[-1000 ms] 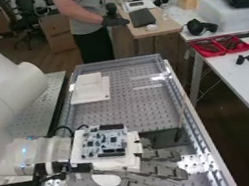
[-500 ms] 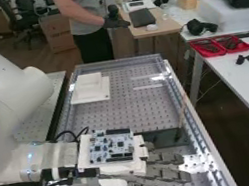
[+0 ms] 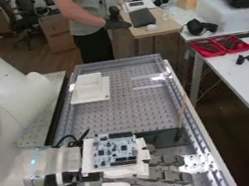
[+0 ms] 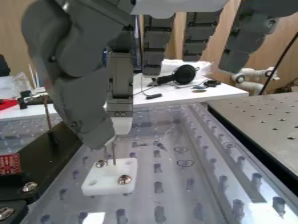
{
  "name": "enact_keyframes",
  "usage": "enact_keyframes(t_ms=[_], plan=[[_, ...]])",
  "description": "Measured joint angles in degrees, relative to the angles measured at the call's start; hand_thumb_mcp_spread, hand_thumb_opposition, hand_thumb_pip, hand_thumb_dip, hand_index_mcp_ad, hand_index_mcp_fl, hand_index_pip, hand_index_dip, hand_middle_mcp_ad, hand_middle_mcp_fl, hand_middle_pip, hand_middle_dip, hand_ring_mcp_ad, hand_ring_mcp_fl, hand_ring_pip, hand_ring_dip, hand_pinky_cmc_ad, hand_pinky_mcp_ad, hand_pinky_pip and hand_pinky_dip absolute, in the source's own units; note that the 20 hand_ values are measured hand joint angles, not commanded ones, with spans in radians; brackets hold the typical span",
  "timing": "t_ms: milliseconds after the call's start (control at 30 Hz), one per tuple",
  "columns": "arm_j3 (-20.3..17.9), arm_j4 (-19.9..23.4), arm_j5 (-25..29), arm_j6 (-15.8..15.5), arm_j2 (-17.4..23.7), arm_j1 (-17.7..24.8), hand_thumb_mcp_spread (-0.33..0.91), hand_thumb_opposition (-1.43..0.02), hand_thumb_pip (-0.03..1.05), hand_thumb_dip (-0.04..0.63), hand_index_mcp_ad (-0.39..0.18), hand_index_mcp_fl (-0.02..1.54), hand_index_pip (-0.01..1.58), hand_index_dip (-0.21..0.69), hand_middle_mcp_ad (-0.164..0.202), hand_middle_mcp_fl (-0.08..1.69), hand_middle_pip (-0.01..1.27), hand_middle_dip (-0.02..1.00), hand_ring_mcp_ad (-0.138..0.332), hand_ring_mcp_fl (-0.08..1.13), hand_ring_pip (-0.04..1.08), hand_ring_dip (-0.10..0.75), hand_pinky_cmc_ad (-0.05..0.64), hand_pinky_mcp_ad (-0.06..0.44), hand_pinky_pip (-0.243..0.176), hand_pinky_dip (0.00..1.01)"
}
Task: Grab the paper clip and place it in the clear container
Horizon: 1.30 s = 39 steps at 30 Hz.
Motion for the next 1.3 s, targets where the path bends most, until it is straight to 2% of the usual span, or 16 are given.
enact_keyframes(t_ms=[1100, 1300], plan=[[0.9, -0.1, -0.9, 0.6, -1.2, -0.3, 0.50, -0.89, 0.60, 0.236, -0.178, 0.49, 1.36, 0.016, -0.030, 0.14, 0.13, 0.22, 0.113, 0.00, 0.08, 0.098, 0.312, 0.269, -0.010, 0.18], [0.8, 0.3, -0.8, 1.0, -1.3, -0.3, 0.50, -0.93, 0.59, 0.236, -0.188, 0.55, 1.44, 0.019, -0.031, 0.13, 0.13, 0.22, 0.113, 0.00, 0.08, 0.098, 0.312, 0.269, -0.010, 0.18]])
